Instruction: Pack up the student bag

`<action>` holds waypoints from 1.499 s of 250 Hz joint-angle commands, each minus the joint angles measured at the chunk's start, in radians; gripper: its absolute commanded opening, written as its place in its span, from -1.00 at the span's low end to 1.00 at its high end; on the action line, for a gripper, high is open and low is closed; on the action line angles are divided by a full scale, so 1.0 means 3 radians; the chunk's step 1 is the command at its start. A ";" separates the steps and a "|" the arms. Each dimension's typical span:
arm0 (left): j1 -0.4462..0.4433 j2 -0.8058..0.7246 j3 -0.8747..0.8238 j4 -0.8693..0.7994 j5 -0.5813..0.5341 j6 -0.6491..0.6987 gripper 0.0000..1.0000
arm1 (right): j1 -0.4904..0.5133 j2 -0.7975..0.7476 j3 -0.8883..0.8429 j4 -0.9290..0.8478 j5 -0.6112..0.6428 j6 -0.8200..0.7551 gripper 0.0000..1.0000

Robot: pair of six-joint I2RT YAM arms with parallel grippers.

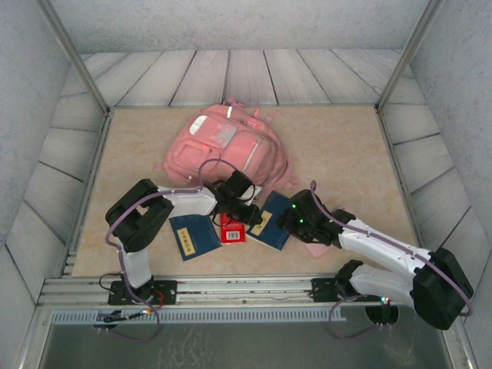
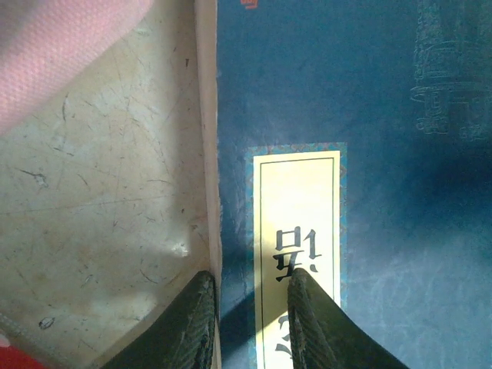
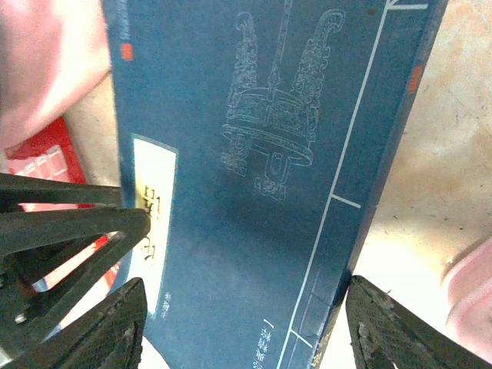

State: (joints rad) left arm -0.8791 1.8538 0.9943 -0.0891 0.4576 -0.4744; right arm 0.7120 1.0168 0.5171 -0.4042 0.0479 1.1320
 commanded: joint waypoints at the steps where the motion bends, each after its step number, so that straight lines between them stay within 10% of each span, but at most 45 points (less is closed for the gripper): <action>1: -0.0076 0.0176 -0.0006 0.0029 0.0121 -0.0031 -0.41 | 0.0022 -0.0174 0.0045 0.0579 -0.0069 -0.0036 0.35; 229: -0.0073 0.0228 0.0009 0.0190 0.0220 -0.0123 -0.37 | 0.0023 -0.0484 -0.0379 0.0791 0.0193 0.0248 -0.28; 313: -0.0072 0.0107 0.0012 0.0218 0.0264 -0.0095 -0.19 | 0.0017 -0.0356 0.0175 -0.0080 0.0487 -0.0614 -0.88; 375: -0.0001 -0.0359 0.0232 -0.0114 0.0445 0.0150 0.11 | -0.0183 -0.0254 0.1246 -0.1059 0.0554 -0.2041 -0.96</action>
State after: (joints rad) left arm -0.8921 1.8435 1.0050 -0.0410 0.5503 -0.4786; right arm 0.6933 0.9321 0.7334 -0.5594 0.1913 0.7834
